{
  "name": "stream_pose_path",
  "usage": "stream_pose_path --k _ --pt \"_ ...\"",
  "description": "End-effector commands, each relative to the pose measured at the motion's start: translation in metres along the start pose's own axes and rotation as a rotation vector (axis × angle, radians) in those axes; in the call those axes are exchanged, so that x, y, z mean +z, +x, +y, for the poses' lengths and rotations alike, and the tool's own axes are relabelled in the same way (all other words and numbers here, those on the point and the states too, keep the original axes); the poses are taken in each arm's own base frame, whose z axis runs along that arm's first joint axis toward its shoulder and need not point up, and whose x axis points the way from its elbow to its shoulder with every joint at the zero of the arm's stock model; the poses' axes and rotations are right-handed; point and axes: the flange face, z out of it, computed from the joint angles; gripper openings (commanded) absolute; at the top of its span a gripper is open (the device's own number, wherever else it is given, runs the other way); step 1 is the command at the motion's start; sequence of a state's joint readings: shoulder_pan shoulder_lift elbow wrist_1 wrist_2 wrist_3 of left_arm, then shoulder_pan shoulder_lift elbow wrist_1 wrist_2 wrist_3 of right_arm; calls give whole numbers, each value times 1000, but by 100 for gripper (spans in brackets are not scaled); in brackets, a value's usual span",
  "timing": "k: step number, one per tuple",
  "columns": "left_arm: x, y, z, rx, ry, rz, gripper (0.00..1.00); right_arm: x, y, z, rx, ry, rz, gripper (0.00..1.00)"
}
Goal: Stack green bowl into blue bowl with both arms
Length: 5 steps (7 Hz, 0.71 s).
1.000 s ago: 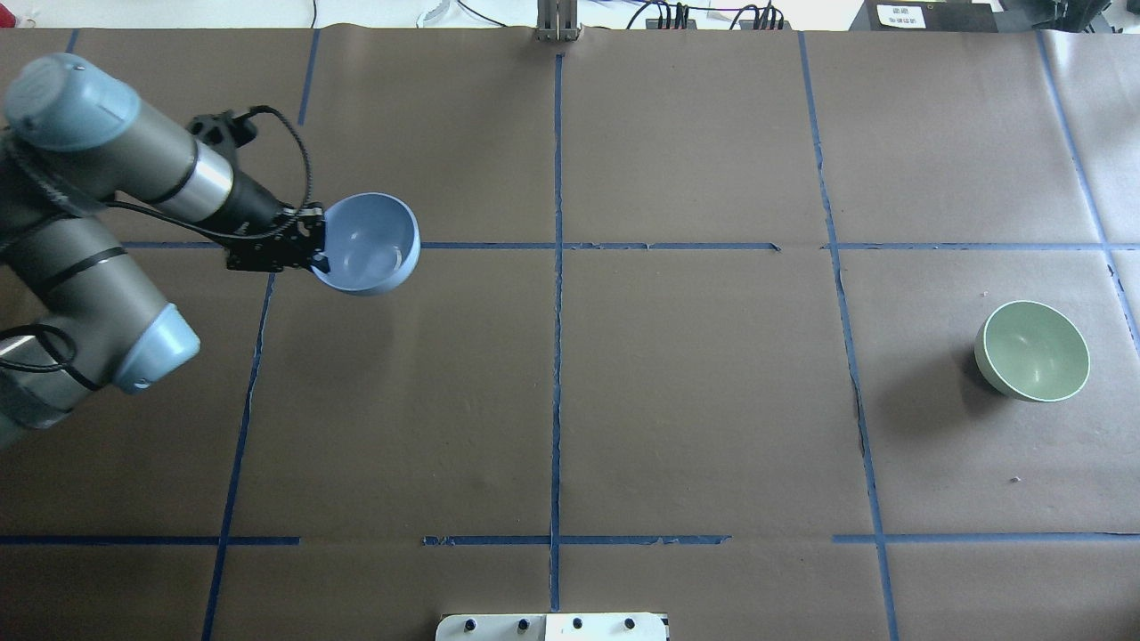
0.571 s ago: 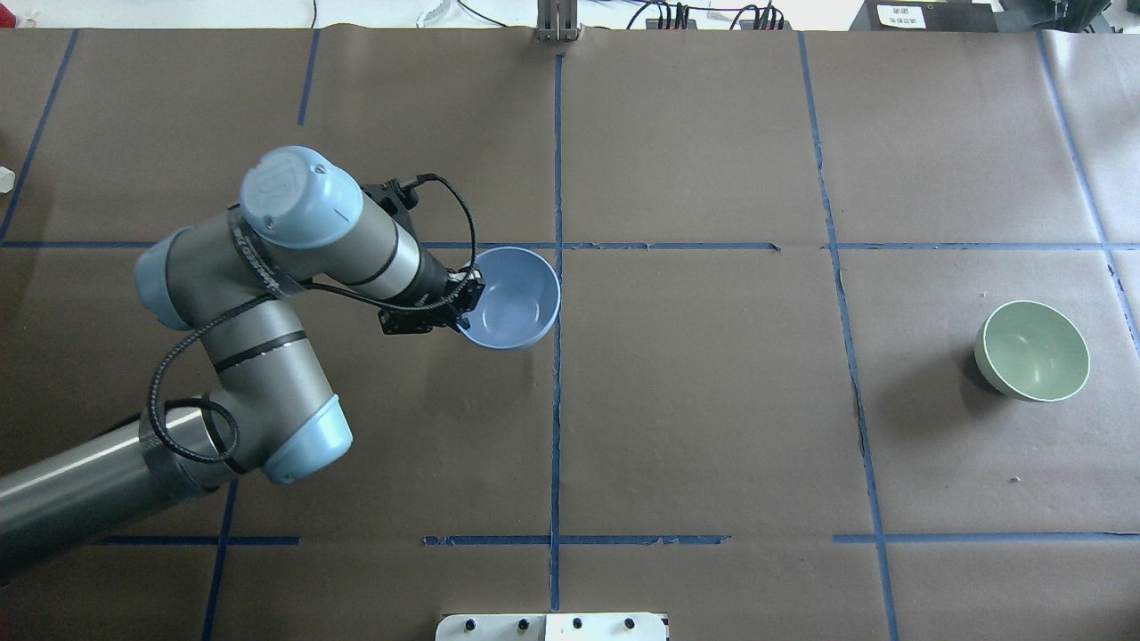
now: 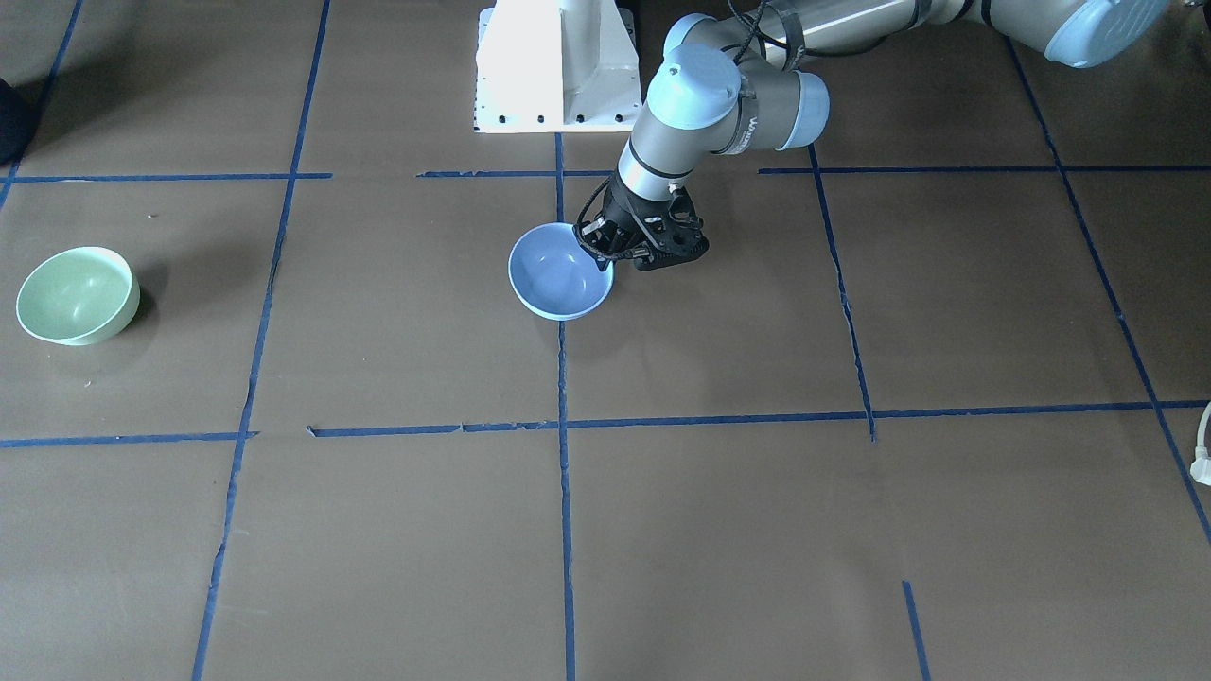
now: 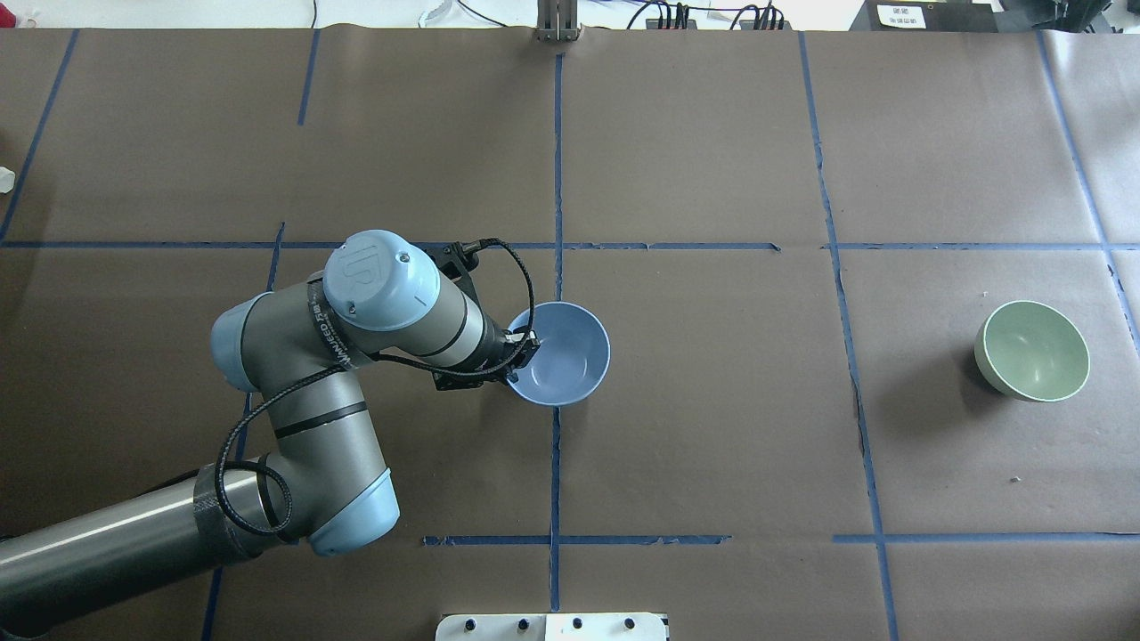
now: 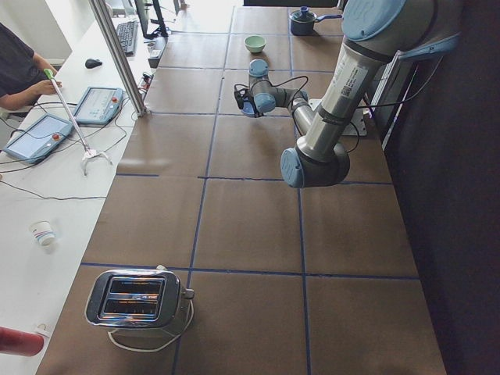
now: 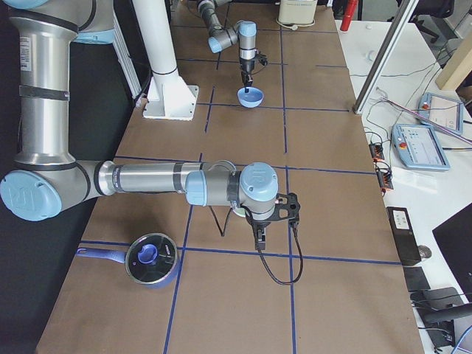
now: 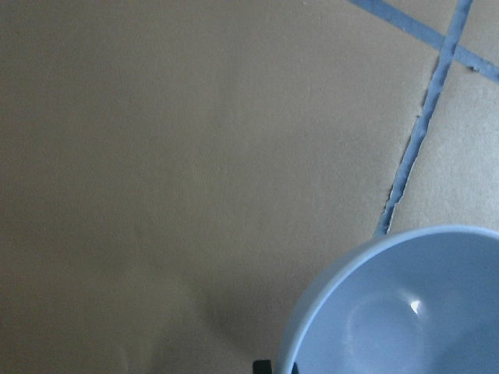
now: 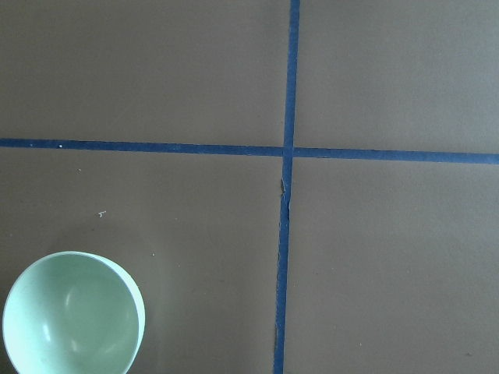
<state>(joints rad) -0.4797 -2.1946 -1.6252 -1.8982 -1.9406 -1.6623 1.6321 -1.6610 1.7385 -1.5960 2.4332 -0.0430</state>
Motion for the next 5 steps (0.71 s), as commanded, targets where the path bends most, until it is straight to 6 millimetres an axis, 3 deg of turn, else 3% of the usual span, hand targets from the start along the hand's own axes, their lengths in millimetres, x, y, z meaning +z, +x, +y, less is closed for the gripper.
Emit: stream_pose_path --k 1,3,4,5 --pt "-6 -13 -13 -6 16 -7 100 -1 -2 -1 -2 2 -9 100" --pt "-63 -13 -52 -73 -1 -27 100 2 -11 -5 11 0 -22 100" --pt "-118 -23 -79 -43 -34 -40 100 17 -30 -10 20 2 -28 100" --pt "-162 -48 -84 17 -42 -79 100 35 -50 -7 55 22 -42 100"
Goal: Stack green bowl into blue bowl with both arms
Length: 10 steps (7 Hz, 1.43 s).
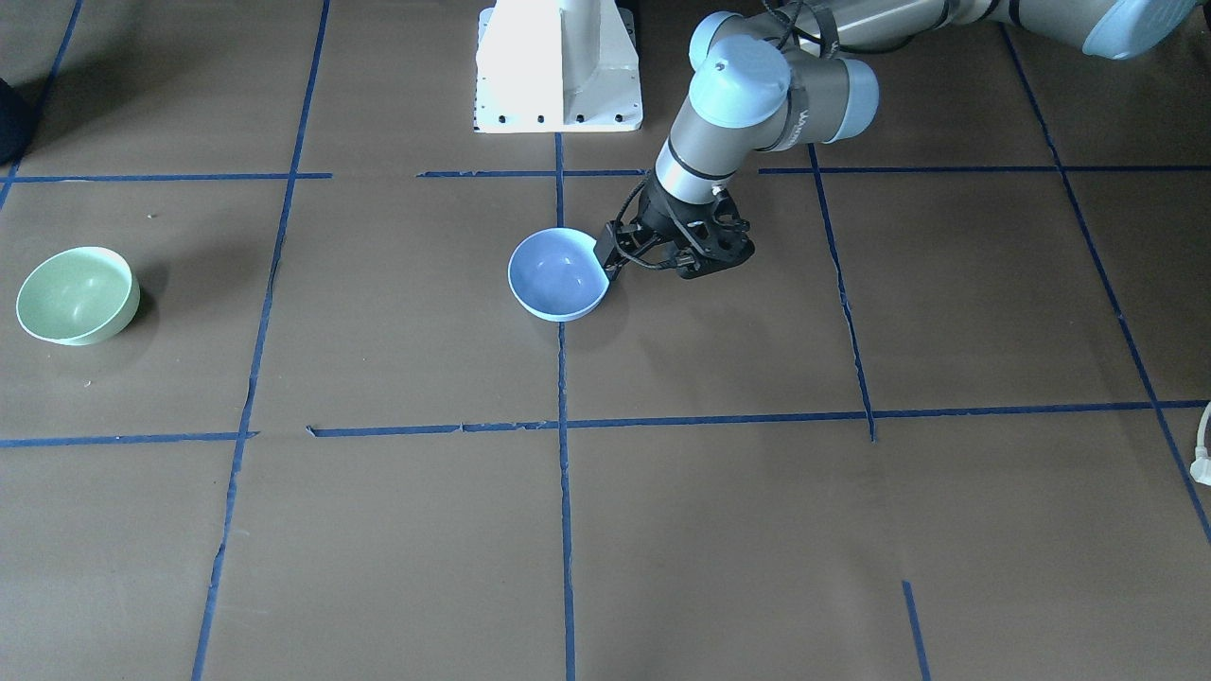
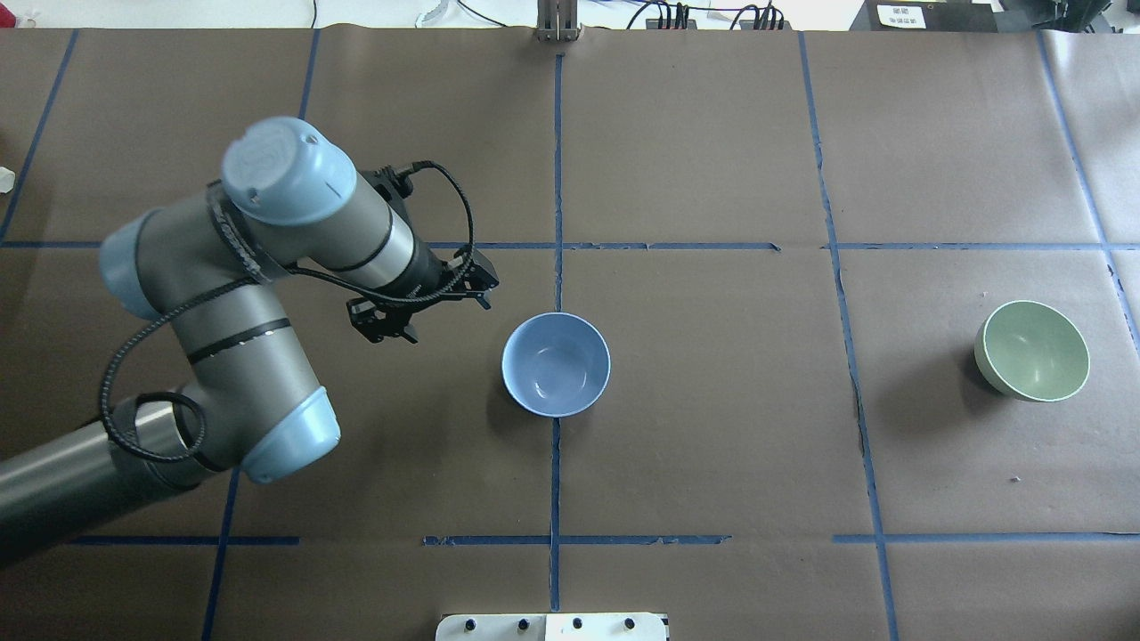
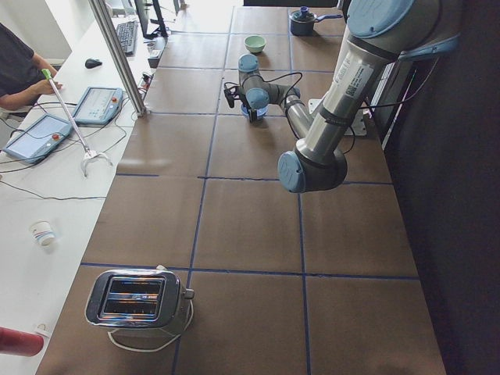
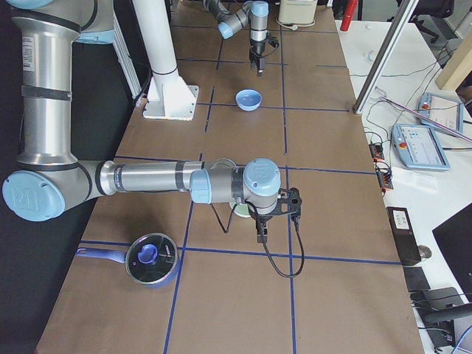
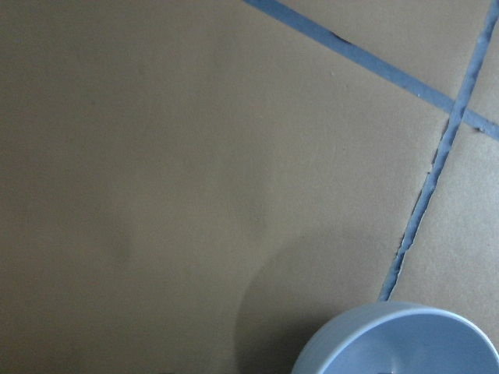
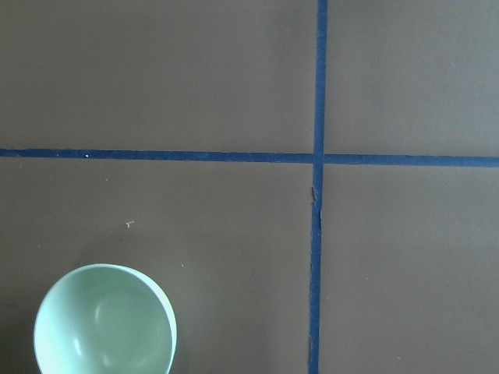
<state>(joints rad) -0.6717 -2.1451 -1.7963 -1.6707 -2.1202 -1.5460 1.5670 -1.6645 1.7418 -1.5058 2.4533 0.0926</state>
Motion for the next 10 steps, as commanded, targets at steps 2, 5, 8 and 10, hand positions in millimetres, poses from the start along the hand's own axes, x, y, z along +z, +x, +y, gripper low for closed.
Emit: stream_pose_path --k 2,5,8,10 --pt "-102 -63 -17 141 13 -75 100 58 -50 23 66 40 -58 100" --pt "-117 -101 -28 123 39 -90 100 135 -53 49 70 35 -61 100" --pt "-112 -115 -32 152 36 -108 100 184 -55 66 47 -6 -66 100" --pt "-110 -119 -33 151 35 -111 100 182 -64 61 94 1 -76 46"
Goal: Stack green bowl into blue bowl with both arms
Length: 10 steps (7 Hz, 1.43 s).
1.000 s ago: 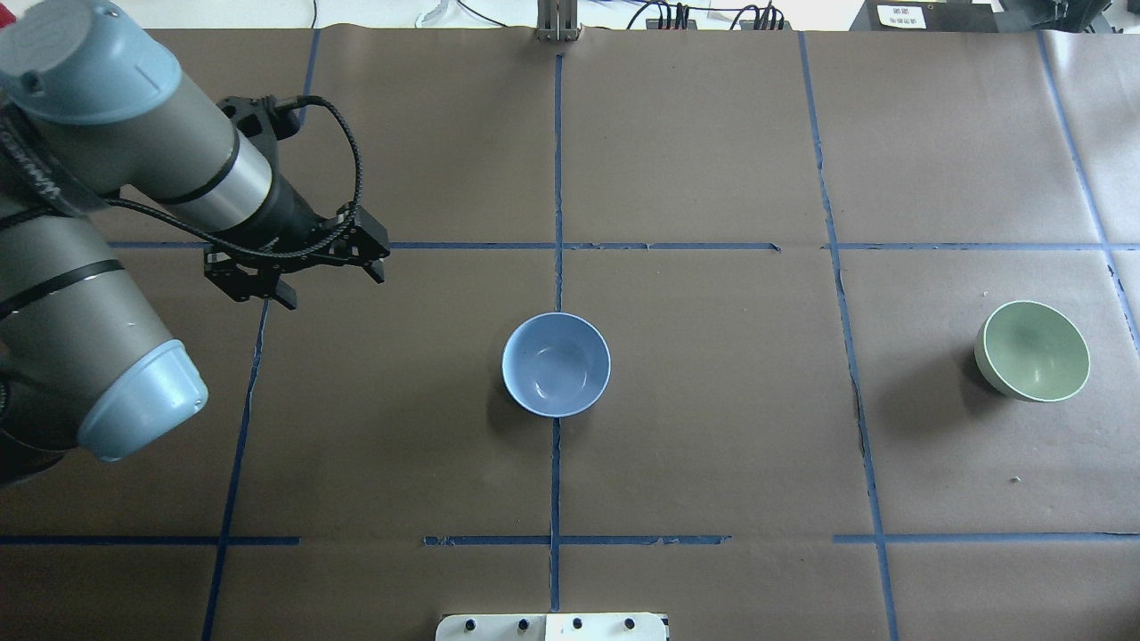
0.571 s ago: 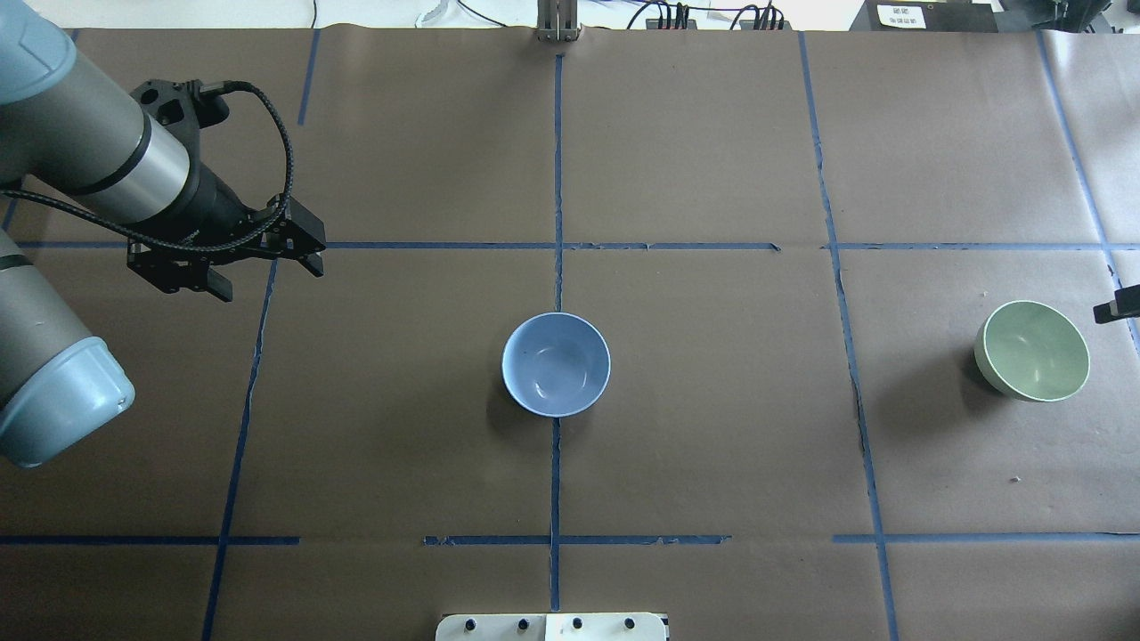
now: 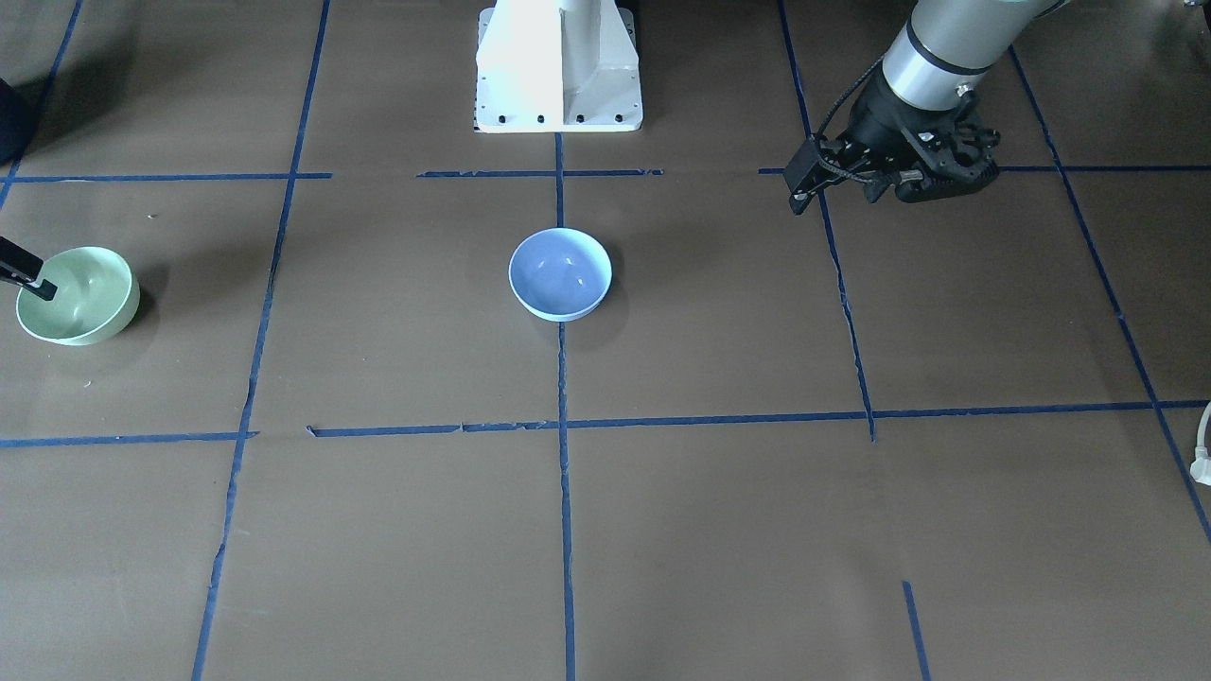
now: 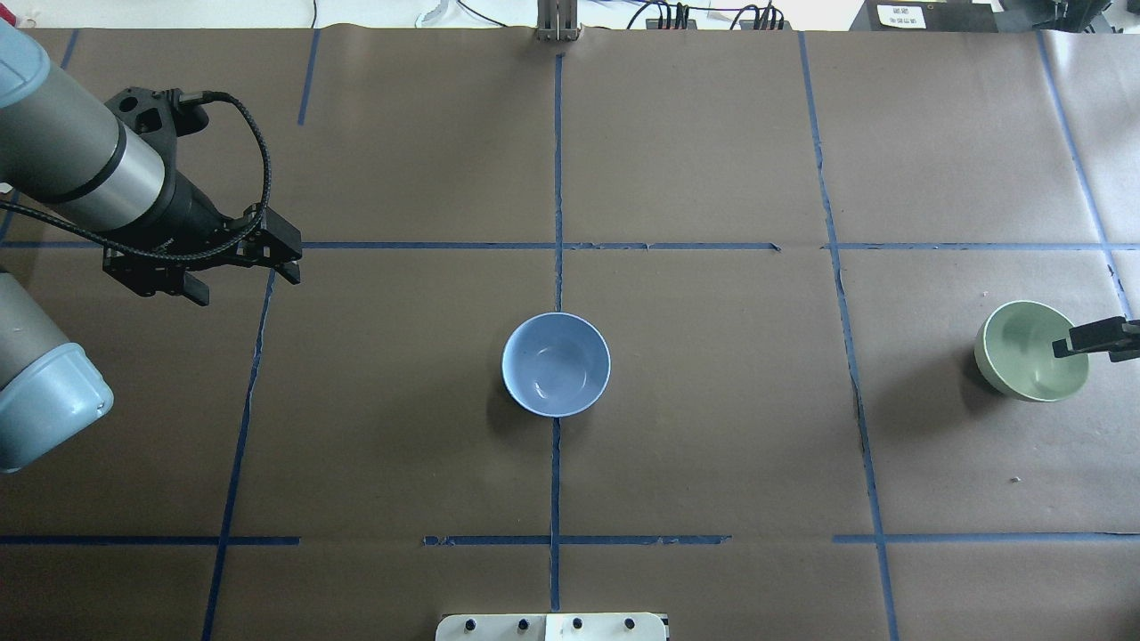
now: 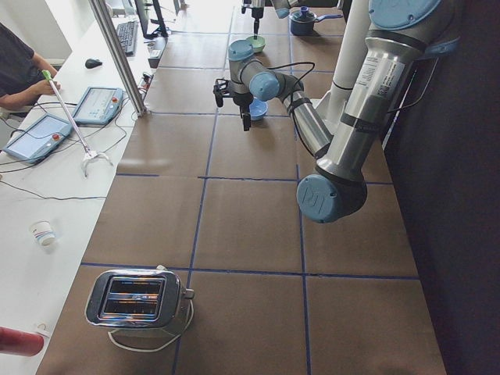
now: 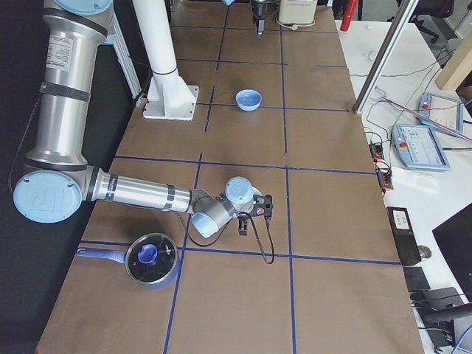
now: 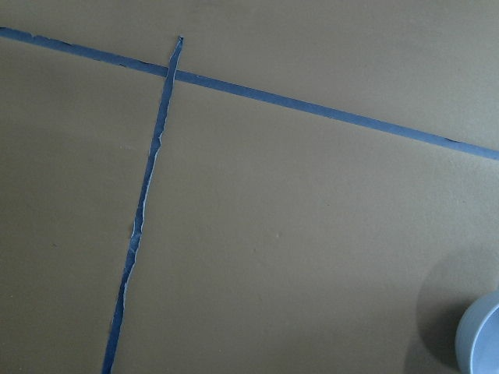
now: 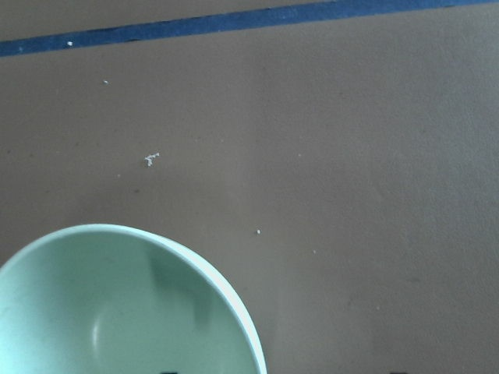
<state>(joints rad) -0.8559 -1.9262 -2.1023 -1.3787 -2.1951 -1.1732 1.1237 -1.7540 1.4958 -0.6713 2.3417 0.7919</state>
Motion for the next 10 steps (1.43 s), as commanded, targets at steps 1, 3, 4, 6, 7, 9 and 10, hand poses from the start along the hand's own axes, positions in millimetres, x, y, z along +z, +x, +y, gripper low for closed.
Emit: stream_pose_path --k 1,3,4,6,7,9,10 --pt "4 -6 -1 -5 1 -10 100 -2 -12 -6 28 16 -19 17" --pt "6 -5 -1 -4 1 -13 100 -1 -11 -6 29 13 -23 0" --pt "9 -5 -1 -6 -3 -17 100 -3 -13 -5 23 18 -31 0" --pt "10 -6 -1 -9 -5 -19 100 -25 -49 -11 60 94 -133 0" --pt "9 -6 -2 -7 -2 -18 100 -39 -95 -33 111 131 -235 0" --pt "11 -12 -4 -25 -3 -24 100 -29 -202 -62 109 92 -372 0" --pt "25 -10 -8 -28 -1 -48 100 -17 -254 -68 93 99 -410 0"
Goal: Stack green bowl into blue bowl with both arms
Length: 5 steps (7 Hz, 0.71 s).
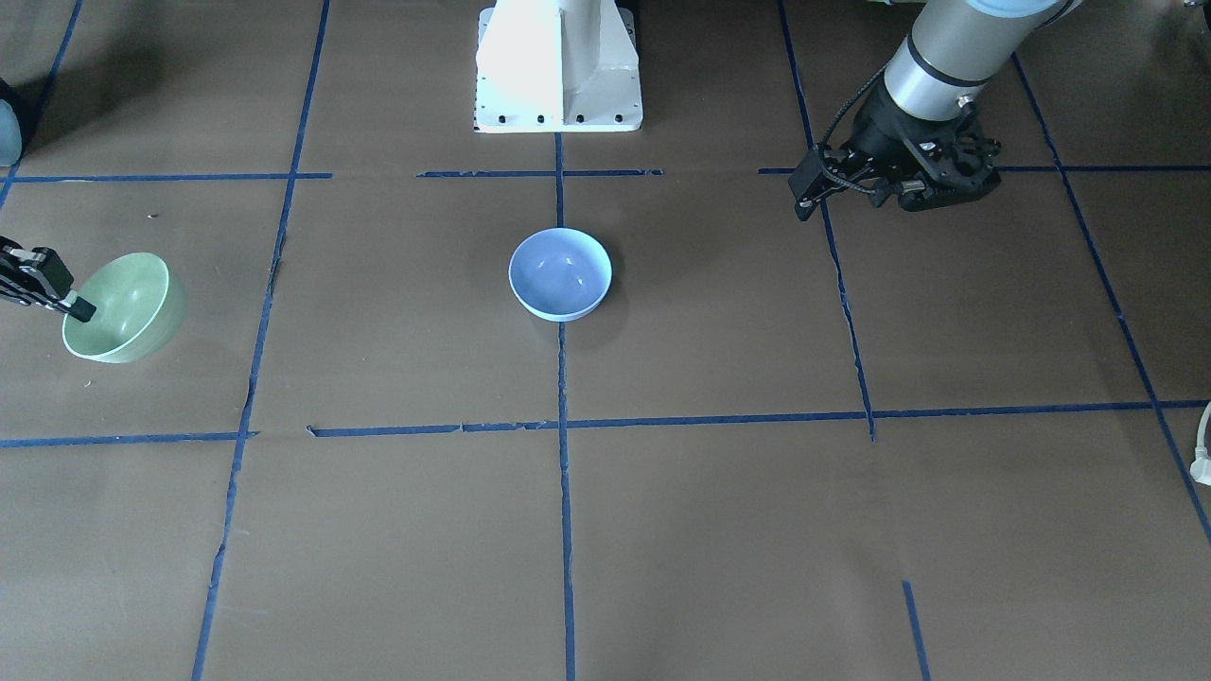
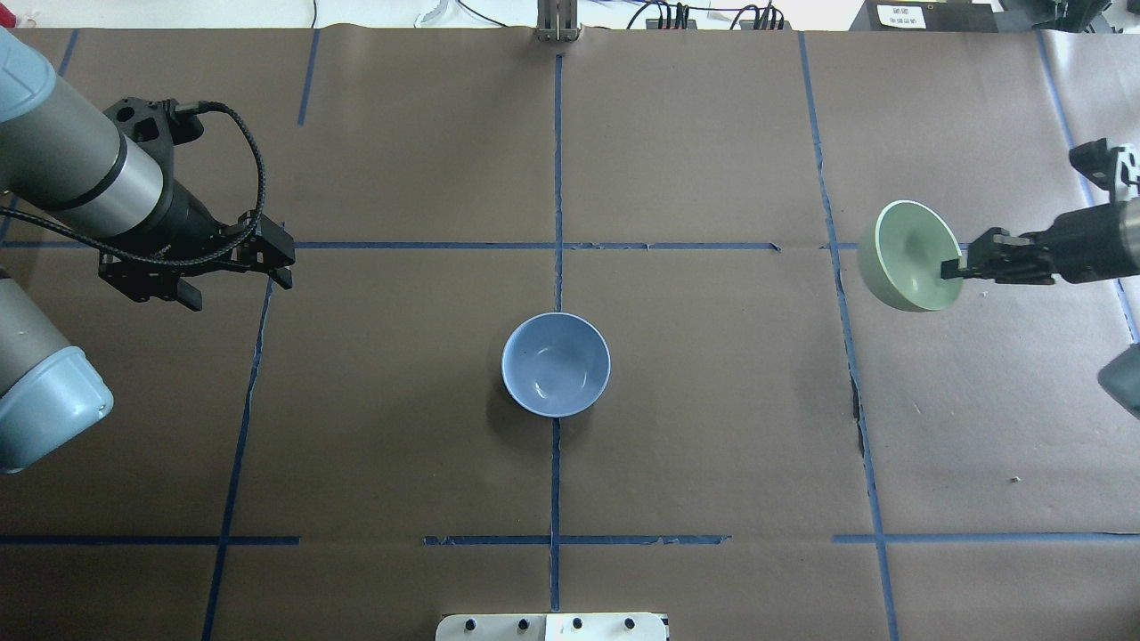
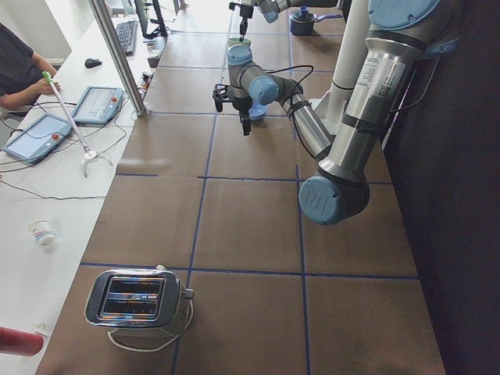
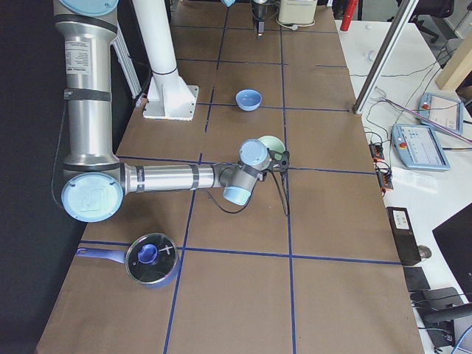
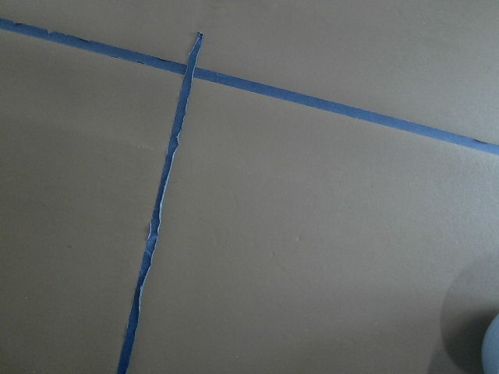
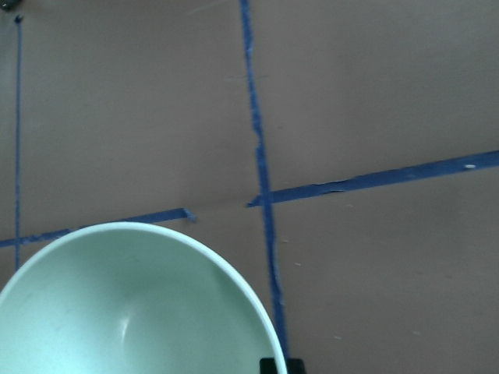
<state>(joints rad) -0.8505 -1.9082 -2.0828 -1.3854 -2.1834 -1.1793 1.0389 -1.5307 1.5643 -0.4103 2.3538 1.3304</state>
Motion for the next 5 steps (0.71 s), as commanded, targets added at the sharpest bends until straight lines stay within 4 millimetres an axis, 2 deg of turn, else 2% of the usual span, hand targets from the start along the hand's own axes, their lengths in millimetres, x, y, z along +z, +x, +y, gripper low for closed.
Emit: stream_pose_path --k 1,2,3,4,5 --pt "16 1 -14 16 60 -19 100 69 -102 14 -20 -5 -88 0" --pt "32 -16 -24 14 83 -33 100 102 -136 31 -54 8 -111 0" --pt "37 -48 -39 86 85 -78 100 119 -173 37 -63 8 -114 0" --pt "33 -97 -56 213 78 -129 100 136 -229 48 -61 10 -94 0" --pt "26 -136 -71 254 82 -162 100 155 -284 78 -55 8 -44 0"
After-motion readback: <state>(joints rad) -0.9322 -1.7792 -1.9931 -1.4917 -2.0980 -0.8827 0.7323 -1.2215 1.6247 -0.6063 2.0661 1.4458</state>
